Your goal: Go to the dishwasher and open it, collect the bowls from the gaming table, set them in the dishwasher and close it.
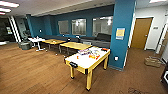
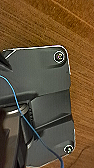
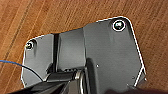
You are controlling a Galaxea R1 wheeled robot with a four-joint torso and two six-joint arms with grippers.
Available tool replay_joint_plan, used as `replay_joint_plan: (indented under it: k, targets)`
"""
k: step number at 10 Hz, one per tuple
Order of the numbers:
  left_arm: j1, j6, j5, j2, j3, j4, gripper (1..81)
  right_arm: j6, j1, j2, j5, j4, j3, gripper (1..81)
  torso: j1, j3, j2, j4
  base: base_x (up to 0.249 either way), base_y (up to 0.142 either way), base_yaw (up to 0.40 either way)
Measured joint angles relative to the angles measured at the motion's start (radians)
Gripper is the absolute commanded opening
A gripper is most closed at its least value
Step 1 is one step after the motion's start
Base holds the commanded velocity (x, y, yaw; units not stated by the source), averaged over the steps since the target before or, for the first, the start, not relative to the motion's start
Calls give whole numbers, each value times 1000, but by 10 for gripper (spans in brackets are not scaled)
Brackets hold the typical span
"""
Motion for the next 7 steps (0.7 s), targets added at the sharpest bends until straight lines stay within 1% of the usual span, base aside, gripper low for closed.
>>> replay_joint_plan:
  k: [3, 7]
  targets:
    - [-3, 0, -1, 0, 1, 0, 811, 0, 5, 0, 1, 0, 0, 811, 0, 0, 0, 0, 187, 0, 0]
    - [-3, 0, -1, 0, 1, 0, 811, 0, 2, 0, 0, 0, 0, 811, 1, 0, 0, 0, 164, 0, 0]
